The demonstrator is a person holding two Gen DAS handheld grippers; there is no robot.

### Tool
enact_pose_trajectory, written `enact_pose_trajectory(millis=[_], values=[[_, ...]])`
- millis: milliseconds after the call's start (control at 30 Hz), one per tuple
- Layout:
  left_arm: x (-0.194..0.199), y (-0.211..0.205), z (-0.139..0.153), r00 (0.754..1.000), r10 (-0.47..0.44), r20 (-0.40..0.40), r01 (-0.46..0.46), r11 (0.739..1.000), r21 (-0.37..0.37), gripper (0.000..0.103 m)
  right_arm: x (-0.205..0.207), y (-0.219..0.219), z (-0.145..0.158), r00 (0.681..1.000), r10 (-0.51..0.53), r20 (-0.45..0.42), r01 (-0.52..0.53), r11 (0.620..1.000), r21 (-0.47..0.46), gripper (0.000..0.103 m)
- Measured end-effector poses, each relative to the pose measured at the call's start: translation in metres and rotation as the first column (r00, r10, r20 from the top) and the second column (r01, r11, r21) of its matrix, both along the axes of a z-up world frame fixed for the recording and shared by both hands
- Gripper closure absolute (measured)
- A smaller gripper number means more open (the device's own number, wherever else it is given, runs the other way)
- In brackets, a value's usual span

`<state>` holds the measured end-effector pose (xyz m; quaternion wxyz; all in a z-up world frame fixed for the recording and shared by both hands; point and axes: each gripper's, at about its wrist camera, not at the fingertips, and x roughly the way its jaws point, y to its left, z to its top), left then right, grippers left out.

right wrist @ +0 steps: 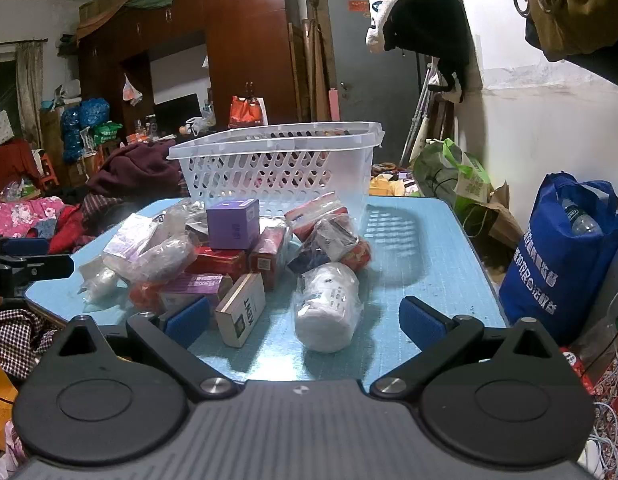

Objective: Organize objects

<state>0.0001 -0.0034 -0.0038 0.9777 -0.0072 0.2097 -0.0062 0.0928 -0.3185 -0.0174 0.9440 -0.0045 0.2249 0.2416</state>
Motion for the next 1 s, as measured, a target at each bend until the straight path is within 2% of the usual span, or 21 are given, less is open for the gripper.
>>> enact_pose_trajectory(millis=[1000], values=[[-0.0015,-0.0016,0.0003,0.999,-0.035,0.005,0.035,0.999,-0.011,0.0,-0.0014,0.0005,-0.0002,1.0,0.011,0.003,-0.011,1.0,0.004,0.0]])
